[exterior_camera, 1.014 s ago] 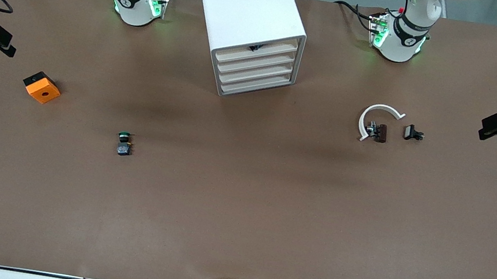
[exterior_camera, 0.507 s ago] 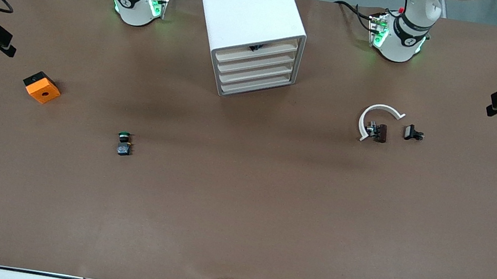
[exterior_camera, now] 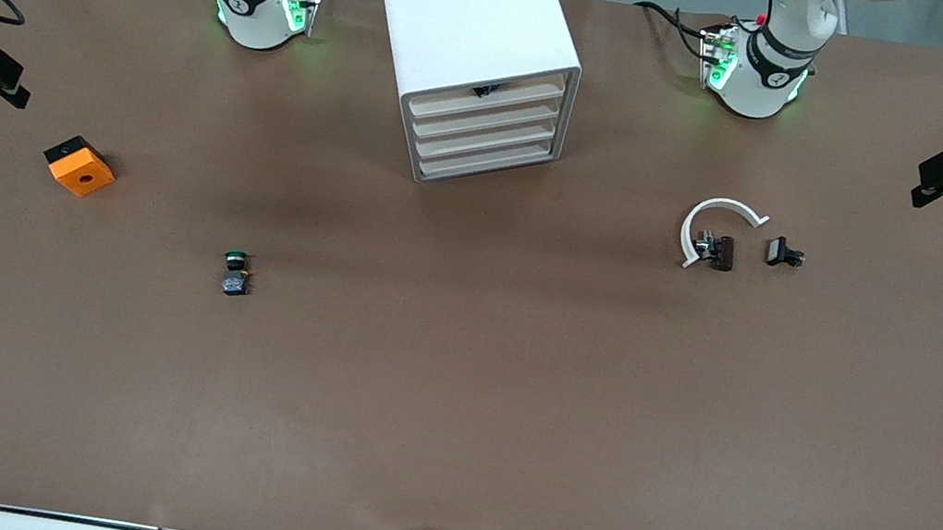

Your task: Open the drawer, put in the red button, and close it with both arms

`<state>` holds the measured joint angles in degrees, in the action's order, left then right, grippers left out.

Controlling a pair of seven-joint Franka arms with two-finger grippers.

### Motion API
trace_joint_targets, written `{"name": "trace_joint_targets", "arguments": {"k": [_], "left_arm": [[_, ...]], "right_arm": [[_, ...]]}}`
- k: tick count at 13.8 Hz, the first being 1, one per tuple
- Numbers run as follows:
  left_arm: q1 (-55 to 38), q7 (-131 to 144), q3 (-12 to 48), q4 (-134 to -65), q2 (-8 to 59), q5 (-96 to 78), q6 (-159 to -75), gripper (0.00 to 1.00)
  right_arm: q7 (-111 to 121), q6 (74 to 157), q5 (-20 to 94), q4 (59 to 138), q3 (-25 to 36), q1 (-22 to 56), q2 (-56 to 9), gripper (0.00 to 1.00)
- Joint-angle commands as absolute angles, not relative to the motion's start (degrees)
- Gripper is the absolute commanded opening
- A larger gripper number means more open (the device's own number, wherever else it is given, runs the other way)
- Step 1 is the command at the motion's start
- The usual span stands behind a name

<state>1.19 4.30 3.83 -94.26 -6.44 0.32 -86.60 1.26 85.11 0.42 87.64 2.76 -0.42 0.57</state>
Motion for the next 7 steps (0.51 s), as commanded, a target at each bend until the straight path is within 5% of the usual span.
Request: {"name": "trace_joint_targets", "arguments": {"k": [1, 7], "left_arm": [[1.14, 4.48, 4.48, -94.83, -6.94, -0.35, -87.54, 1.00], [1.58, 4.13, 4.22, -94.40, -6.86, -0.26, -87.36, 1.00]], "right_arm": [[1.58, 84.64, -0.35, 86.40, 2.81, -0.18, 0.09, 1.00], [1.32, 84.73, -0.44, 86.22, 2.81, -0.18, 0.09, 1.00]]}}
